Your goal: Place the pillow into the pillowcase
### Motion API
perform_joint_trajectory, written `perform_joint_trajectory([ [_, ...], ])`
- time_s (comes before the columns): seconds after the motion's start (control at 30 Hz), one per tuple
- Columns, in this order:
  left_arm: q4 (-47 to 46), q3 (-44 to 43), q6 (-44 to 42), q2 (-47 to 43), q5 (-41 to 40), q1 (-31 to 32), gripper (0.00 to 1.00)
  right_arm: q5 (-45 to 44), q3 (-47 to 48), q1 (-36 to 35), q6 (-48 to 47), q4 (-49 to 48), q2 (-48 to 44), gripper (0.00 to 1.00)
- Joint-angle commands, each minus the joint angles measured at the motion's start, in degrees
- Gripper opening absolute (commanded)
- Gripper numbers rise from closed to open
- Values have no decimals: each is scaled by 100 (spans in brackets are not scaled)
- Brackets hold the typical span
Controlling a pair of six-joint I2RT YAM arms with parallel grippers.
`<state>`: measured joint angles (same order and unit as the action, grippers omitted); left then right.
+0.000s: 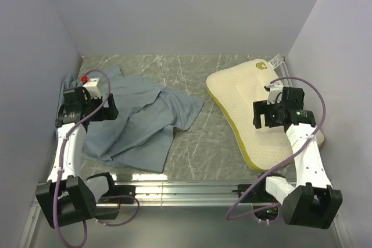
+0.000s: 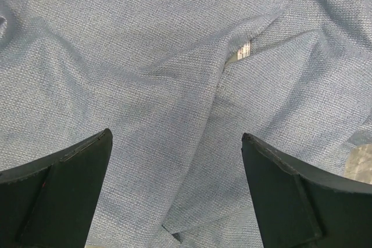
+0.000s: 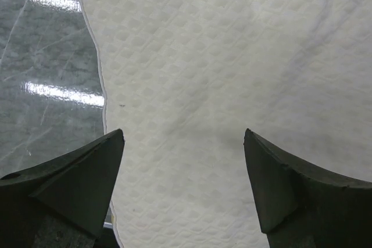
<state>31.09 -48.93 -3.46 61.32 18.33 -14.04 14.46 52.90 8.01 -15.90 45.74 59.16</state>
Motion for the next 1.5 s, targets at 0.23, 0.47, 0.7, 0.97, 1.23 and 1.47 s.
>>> perform_joint_trajectory([
  [0.23,-24,-143,-427,55,109,-2,99,-1172,334,-677,376,-284,884,92],
  [0.47,11,-319,-330,249,285,7,99,-1367,2377,-1188,1202,-610,2614,93],
  [0.7,72,-494,-348,319,373,16,99,-1666,4121,-1258,1538,-453,4734,93],
  [0.97,-103,-776,-480,758,189,516,99,-368,4502,-1381,975,137,6415,85],
  [1.23,-244,-1224,-278,1786,4,1123,99,-365,2770,-1838,-465,-91,5555,48],
  [1.47,-323,-1479,-225,2261,-117,1369,99,-743,2382,-1830,-1222,-205,5001,0],
])
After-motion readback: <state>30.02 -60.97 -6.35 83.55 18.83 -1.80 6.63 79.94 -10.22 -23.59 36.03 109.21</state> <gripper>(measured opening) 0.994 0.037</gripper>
